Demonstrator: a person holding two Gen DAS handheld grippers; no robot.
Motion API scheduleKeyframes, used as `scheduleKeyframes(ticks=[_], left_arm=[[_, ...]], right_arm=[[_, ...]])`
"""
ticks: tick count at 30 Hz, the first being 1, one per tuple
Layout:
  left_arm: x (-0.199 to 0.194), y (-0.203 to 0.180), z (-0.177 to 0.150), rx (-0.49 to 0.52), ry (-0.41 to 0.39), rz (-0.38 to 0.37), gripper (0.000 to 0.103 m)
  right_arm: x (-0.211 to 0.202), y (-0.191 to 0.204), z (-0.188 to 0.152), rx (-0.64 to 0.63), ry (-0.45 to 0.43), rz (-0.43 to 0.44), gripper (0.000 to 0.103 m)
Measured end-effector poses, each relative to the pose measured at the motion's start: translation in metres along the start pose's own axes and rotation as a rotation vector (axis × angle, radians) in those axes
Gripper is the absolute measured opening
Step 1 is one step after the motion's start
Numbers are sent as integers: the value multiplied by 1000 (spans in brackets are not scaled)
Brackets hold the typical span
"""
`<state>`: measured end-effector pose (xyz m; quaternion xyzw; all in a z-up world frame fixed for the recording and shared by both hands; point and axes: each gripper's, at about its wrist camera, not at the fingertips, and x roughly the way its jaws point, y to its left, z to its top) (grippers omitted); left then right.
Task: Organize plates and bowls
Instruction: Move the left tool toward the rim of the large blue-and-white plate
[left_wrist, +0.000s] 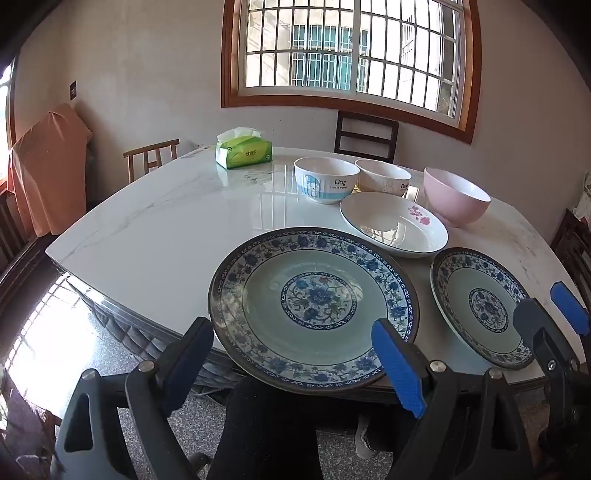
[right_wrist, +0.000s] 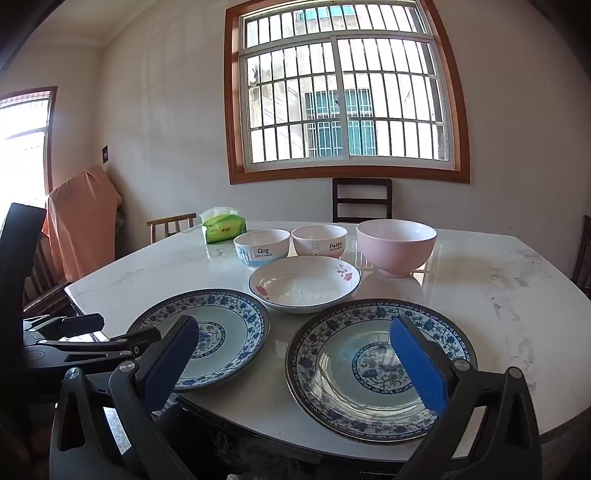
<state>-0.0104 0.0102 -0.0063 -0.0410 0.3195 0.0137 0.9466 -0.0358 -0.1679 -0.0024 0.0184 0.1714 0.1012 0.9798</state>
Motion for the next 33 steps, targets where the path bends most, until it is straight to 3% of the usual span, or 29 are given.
scheduleKeyframes(ticks=[8,13,23,28,33], left_arm=[[10,-1,4,23,69,33,90],[13,7,3,7,86,33,90],[16,13,9,7,107,44,90],[19,17,15,1,125,44,90],[24,24,21,-6,134,46,90]], right_arm=[[10,0,-4,26,67,104,103],[18,-1,-1,86,150,229,103],[35,1,-1,115,225,325,100],[41,6,5,100,253,353,97],[55,9,12,96,285,388,86]])
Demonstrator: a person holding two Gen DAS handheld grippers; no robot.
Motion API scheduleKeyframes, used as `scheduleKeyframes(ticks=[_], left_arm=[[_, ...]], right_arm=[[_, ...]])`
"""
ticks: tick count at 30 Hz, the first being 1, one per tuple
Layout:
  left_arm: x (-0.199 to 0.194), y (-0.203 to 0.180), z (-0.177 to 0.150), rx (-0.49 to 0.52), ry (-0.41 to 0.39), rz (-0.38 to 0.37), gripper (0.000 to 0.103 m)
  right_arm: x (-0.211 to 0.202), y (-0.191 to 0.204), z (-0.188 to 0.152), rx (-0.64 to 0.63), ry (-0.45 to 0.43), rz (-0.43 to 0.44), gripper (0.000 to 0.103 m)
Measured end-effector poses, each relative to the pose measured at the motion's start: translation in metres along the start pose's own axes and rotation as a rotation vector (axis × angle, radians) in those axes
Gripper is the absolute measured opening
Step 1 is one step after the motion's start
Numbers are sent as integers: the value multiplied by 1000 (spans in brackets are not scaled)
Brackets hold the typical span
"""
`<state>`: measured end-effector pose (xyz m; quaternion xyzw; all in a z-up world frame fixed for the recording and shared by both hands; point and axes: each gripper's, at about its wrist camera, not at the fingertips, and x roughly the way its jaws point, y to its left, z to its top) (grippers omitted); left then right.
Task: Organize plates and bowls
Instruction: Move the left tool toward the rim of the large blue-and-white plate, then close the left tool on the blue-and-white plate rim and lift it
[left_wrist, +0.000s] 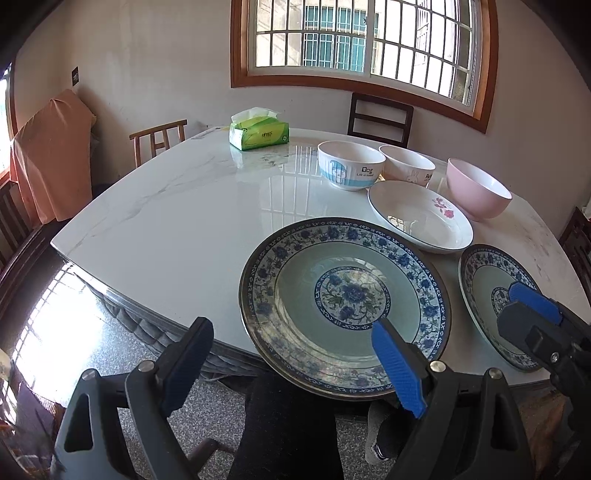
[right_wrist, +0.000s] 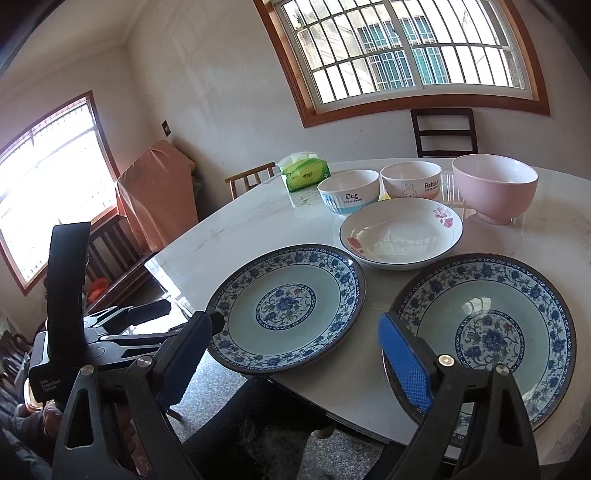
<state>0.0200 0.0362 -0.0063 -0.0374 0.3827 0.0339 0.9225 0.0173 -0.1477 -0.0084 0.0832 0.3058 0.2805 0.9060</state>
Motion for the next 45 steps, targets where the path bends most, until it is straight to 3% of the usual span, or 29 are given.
scheduleKeyframes(ticks=[8,14,26,31,33,35,37,40,42,45], left_arm=[[19,12,4,-26,67,-21,90],[37,24,6,-78,137,-44,89],[59,40,12,-129,200,-41,89],[66,37,11,-105,210,-18,80],[70,37,10,-95,225,-12,62],[70,36,9,-97,227,-27,59],[69,35,10,-87,218,-23,48],[71,35,12,-88,211,0,44],[72,39,14,-103,208,8,41],[74,48,18,-133,212,6,36]], right_arm=[[29,-15,14,-4,68,-11,76],[55,-27,27,-23,143,-45,76],[105,-37,39,-1,289,-5,76],[122,-37,41,34,350,2,76],[129,-36,39,44,381,1,76],[134,-35,37,53,407,5,74],[136,-33,37,49,416,-8,73],[139,-34,38,59,423,-23,65],[142,-35,38,54,436,-59,46],[144,-33,39,49,434,-96,32]])
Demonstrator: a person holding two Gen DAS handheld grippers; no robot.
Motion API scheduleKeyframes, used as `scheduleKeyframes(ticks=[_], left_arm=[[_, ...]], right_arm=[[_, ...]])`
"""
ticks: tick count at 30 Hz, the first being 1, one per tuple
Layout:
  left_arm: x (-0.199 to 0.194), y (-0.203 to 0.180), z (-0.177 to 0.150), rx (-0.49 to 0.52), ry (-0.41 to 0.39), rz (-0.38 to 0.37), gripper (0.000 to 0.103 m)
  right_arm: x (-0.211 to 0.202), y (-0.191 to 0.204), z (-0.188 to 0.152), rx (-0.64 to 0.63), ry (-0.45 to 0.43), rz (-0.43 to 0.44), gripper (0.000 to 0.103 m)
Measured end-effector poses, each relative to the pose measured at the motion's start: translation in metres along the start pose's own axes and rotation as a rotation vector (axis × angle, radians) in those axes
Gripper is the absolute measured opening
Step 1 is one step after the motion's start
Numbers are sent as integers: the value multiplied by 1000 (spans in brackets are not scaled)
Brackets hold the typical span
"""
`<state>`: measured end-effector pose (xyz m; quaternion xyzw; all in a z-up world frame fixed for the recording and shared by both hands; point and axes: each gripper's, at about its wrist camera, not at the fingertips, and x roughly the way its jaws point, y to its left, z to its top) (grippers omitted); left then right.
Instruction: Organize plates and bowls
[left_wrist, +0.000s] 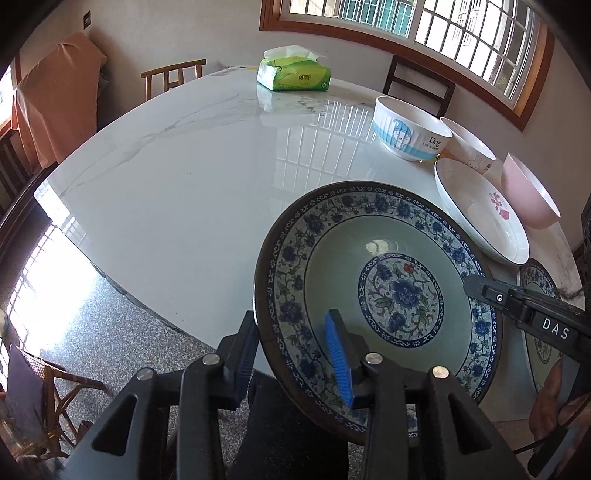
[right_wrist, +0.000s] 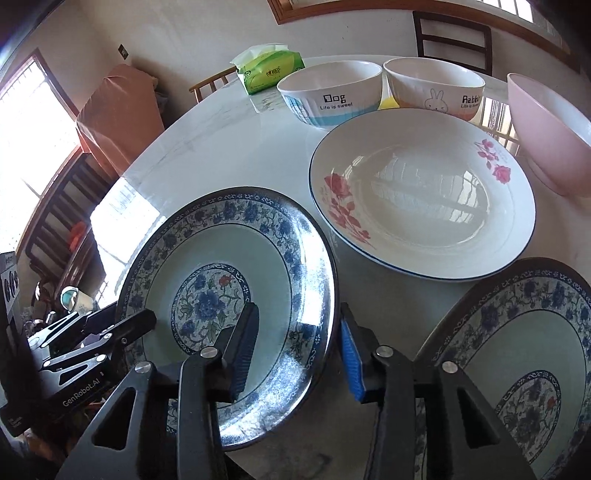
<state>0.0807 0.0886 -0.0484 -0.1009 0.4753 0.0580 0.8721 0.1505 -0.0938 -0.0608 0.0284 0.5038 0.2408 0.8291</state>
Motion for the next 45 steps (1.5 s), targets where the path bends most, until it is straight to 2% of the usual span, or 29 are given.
scheduleKeyframes(ticks=[2,5,16,24,27,29,30,32,34,35,37,39,41,43,45], left_arm=[[1,4,4,-6,2,0,35],[3,11,9,-20,-2,14,35],[8,39,45,-70,-42,50,33],[26,52,51,-102,-27,46,33],[25,51,51,-99,-46,67,33],[21,52,50,-98,-69,115,36],[18,53,49,-94,-82,148,44],[10,57,47,-106,-121,230,47],[0,65,45,-140,-144,258,47],[-5,69,44,-156,-148,243,47],[-20,68,38,-160,-157,195,47],[-36,48,30,-88,-154,124,47],[-46,18,21,1,-106,13,47],[-51,-16,12,70,-54,-118,47],[-51,-52,3,140,-6,-207,47]], right_arm=[[1,-2,3,21,0,-7,24],[6,-5,7,53,-3,18,21],[23,12,25,66,-32,43,21],[38,19,36,64,-41,43,21],[38,21,36,51,-47,26,21],[37,21,36,55,-49,30,20],[36,21,36,57,-56,32,21],[30,22,35,53,-85,27,27],[16,22,31,47,-132,23,43],[7,20,28,48,-161,34,53],[-18,14,18,59,-213,59,55],[-48,0,4,84,-258,76,54],[-79,-20,-15,111,-292,82,54],[-111,-45,-39,144,-317,48,54],[-138,-74,-66,186,-316,-1,57]])
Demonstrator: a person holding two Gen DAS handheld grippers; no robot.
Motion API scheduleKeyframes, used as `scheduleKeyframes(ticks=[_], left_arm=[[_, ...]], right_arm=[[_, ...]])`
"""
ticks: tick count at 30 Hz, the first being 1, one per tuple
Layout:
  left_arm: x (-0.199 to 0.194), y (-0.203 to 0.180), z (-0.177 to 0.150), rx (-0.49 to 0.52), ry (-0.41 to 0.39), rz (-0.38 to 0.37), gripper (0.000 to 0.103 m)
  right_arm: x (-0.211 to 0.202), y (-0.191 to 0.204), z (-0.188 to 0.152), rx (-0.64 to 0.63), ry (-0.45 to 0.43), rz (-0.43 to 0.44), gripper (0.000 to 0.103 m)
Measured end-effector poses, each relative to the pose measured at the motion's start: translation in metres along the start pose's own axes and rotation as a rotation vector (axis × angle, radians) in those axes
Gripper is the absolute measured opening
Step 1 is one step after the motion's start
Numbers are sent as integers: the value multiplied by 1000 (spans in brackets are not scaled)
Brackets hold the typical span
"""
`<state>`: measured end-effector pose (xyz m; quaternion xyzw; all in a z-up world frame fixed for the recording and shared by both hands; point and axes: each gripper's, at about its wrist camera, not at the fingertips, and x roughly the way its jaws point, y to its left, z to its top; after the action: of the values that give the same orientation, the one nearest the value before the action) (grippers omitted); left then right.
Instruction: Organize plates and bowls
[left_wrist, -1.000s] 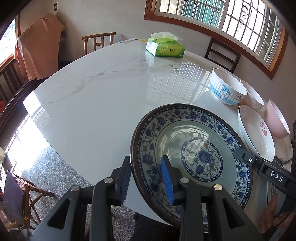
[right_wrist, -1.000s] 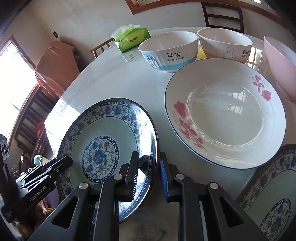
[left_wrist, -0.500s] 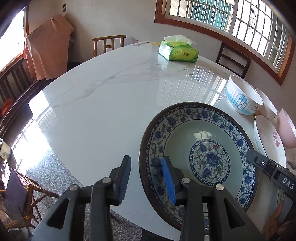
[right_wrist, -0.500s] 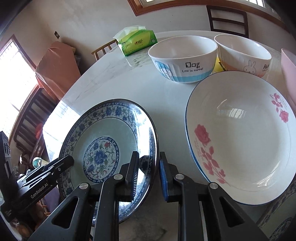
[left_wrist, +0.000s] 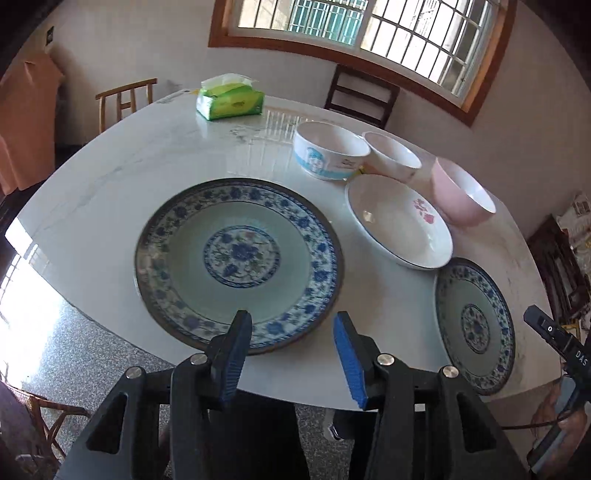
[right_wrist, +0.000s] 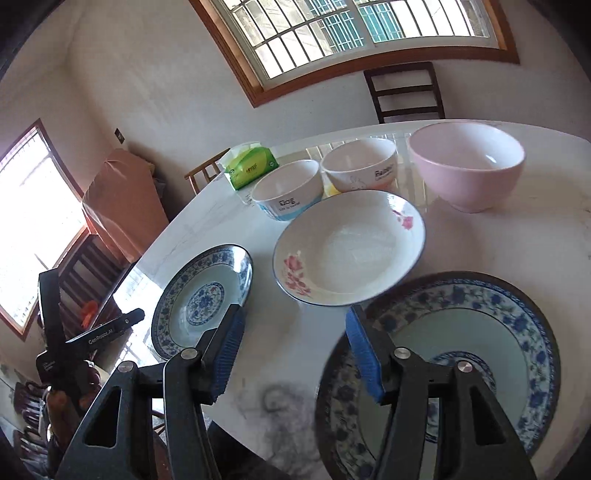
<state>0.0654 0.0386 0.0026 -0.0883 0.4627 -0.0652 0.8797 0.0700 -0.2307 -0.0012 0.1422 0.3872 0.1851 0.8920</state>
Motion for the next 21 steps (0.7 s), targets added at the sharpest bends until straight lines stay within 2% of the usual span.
scheduleKeyframes(ticks=[2,6,9,11,13,16,21], left_arm=[[13,-36,-2,63,40,-71,47],[40,-76,-4,73,140,-182,47],[54,-88,0,57,162,-170,47],[57,-91,2,37,150,-179,47],[59,-97,5,41,156,-180,47],[67,-105,5,74,178,-144,47],[86,-105,4,35,231,-159,47]], right_arm=[[-31,-34,-12,51,-17,-73,58],[-70,-95,-28,149,-48,-181,61],[-78,-124,-38,222,-53,-150,61],[-71,-132,-42,241,-52,-137,61],[-64,-135,-45,241,-49,-115,61],[-53,-140,-46,236,-41,-82,61],[-37,-144,-43,221,-23,-35,61]])
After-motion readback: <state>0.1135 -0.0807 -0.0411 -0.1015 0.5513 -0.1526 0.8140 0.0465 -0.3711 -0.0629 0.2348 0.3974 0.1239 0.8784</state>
